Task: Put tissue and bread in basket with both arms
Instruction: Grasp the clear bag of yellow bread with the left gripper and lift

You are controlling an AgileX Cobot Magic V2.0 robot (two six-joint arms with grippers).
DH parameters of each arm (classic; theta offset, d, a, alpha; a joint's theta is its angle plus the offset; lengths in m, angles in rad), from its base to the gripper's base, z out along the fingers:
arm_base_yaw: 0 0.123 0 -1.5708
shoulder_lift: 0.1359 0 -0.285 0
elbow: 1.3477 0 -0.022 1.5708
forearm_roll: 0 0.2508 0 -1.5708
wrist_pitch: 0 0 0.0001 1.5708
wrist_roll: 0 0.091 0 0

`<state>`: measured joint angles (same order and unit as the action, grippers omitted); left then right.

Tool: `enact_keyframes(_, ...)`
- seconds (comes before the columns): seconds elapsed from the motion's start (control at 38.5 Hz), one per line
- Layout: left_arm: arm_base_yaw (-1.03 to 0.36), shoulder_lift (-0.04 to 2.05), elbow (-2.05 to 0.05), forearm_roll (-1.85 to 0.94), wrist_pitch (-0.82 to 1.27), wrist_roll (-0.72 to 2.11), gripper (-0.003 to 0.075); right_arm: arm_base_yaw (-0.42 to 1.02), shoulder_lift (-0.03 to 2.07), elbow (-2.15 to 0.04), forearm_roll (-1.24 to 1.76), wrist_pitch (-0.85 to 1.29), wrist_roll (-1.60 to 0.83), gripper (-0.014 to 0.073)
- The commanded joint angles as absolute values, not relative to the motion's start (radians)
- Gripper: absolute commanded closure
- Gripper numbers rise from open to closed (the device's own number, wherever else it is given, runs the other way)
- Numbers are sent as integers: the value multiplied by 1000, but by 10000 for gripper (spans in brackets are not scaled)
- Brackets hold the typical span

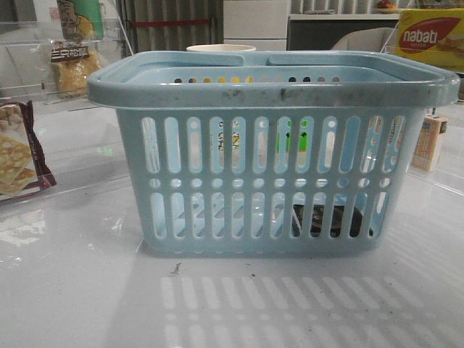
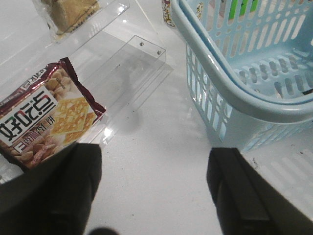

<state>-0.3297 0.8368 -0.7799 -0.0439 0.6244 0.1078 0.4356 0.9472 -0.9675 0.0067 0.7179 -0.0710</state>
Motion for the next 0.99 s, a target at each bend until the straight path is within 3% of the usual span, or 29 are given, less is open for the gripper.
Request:
enact_keyframes(0.0, -338, 868, -811, -57, 527, 99, 199, 435, 838, -906, -8, 644, -79, 25)
enact_keyframes(0.16, -316, 1008, -882, -57, 516, 99, 103, 435, 707, -809, -8, 646, -78, 25)
enact_keyframes(0.65, -103, 1665, -1508, -78, 496, 99, 106, 435, 689, -803, -8, 648, -78, 25)
enact_keyframes(0.96, -91, 1890, -1696, -101, 412, 99, 106, 435, 689, -803, -8, 648, -78, 25)
